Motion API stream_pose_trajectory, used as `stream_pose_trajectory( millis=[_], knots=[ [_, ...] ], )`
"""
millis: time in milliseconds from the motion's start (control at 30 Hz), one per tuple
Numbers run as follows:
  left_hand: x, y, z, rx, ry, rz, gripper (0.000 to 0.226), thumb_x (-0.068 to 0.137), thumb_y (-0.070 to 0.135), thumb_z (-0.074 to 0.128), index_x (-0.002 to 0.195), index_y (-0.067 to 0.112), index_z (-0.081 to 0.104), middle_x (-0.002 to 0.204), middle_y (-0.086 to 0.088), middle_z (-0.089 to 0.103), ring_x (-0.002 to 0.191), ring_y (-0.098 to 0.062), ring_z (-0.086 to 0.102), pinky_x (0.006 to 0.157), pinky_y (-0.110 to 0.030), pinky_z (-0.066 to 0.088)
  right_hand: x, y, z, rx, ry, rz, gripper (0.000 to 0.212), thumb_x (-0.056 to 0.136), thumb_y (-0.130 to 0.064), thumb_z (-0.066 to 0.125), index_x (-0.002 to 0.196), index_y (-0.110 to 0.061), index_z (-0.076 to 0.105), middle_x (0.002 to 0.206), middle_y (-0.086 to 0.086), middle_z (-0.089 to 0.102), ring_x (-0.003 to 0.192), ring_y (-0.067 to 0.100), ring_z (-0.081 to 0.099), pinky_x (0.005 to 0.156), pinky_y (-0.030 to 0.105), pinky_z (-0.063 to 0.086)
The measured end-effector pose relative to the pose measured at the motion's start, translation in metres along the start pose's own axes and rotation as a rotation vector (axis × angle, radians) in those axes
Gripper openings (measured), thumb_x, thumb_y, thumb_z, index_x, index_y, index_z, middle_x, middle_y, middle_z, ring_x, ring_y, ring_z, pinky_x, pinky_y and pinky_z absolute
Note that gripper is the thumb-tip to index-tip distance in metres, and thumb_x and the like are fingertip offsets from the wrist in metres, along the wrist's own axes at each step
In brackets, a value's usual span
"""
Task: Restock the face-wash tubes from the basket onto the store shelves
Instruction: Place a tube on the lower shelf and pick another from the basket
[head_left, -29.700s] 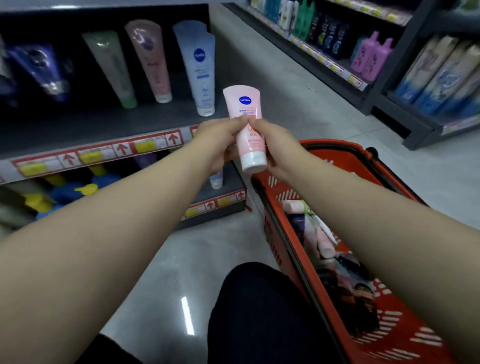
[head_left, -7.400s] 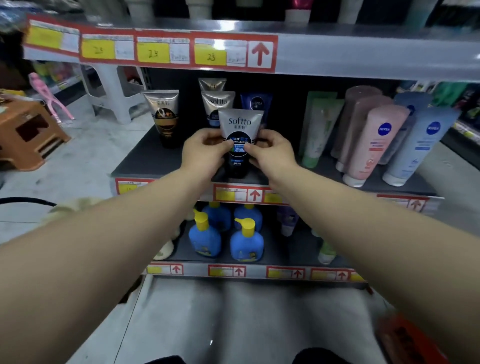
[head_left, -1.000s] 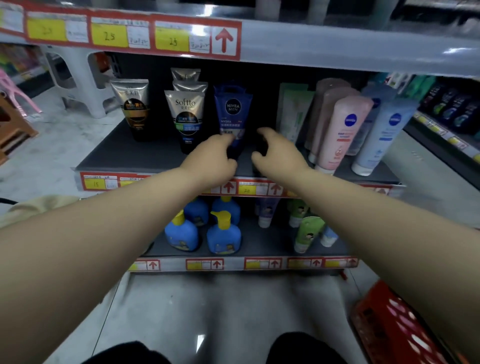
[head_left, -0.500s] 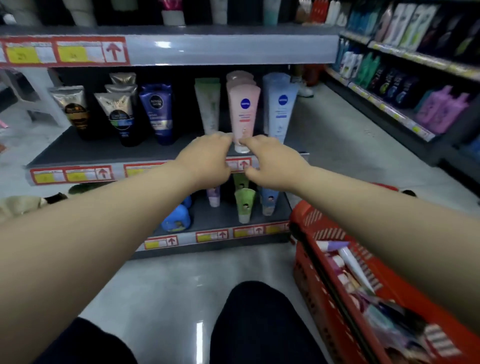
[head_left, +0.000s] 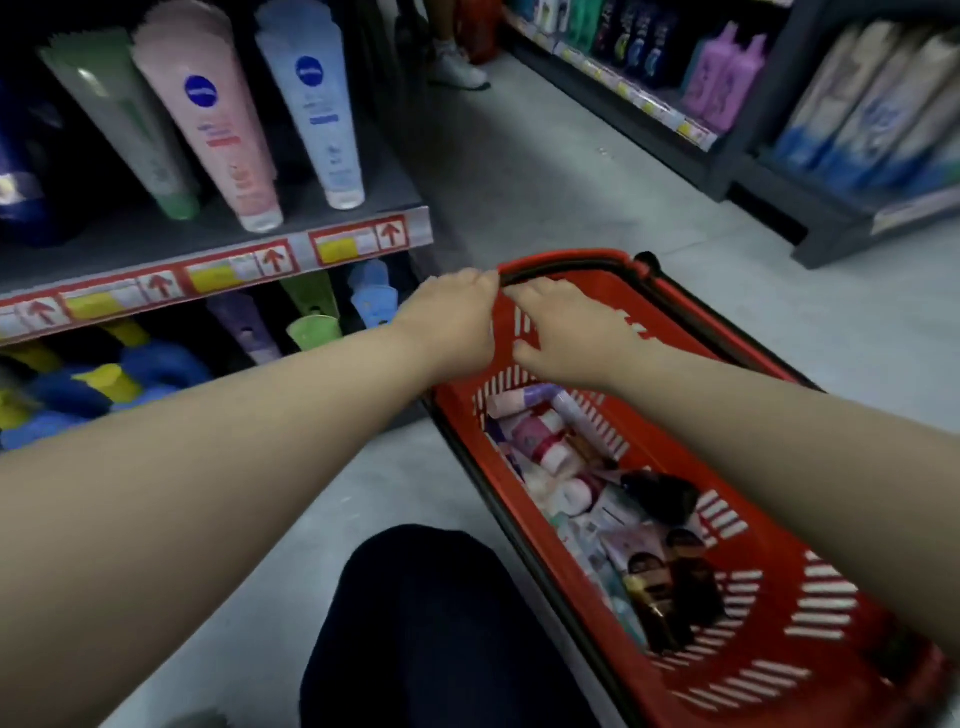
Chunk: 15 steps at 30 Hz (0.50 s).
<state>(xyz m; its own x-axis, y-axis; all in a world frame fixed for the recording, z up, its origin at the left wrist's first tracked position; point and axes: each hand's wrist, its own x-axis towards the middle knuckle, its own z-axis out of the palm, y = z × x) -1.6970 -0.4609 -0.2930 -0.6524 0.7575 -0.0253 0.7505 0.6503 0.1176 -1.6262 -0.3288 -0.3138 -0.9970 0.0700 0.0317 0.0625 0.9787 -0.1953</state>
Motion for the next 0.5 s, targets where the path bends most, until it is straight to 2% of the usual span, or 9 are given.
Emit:
stream_pose_trajectory(
  millis=[133,300,400,500],
  knots=[
    [0.017,0.028,0.035,0.01,-0.112,0.079,0.063,0.082,0.021,0.057,0.14,0.006,0.035,0.137,-0.015,0.045,0.126,-0.032,0.045,0.102,-0.037,0.037,-0.02,0.032,0.032,0.049,-0.063,0.104,0.061,0.084,-0.027,0.056,0.14,-0.01,0.038,0.134,0.012,0.047,0.125,0.031,0.041,0.096,0.039,0.041],
    [0.037,0.039,0.076,0.056,-0.257,0.122,0.056,0.091,0.042,0.05,0.134,0.008,0.041,0.132,-0.015,0.046,0.119,-0.035,0.048,0.097,-0.04,0.041,-0.041,0.057,0.074,0.138,-0.116,0.186,0.051,0.086,-0.025,0.052,0.135,-0.011,0.044,0.126,0.011,0.05,0.117,0.03,0.044,0.088,0.039,0.045],
    [0.047,0.044,0.095,0.169,-0.454,0.128,0.038,0.093,0.028,0.05,0.127,0.013,0.046,0.123,-0.015,0.05,0.102,-0.032,0.055,0.082,-0.038,0.045,-0.048,0.064,0.096,0.209,-0.146,0.237,0.046,0.086,-0.026,0.053,0.13,-0.014,0.049,0.12,0.01,0.055,0.112,0.028,0.049,0.08,0.034,0.043],
    [0.048,0.048,0.109,0.305,-0.701,0.161,0.048,0.094,0.019,0.05,0.139,0.011,0.037,0.123,-0.016,0.057,0.095,-0.03,0.056,0.072,-0.033,0.04,-0.051,0.058,0.122,0.307,-0.212,0.281,0.031,0.09,-0.024,0.052,0.117,-0.009,0.056,0.11,0.015,0.063,0.1,0.031,0.057,0.068,0.026,0.032]
  ],
)
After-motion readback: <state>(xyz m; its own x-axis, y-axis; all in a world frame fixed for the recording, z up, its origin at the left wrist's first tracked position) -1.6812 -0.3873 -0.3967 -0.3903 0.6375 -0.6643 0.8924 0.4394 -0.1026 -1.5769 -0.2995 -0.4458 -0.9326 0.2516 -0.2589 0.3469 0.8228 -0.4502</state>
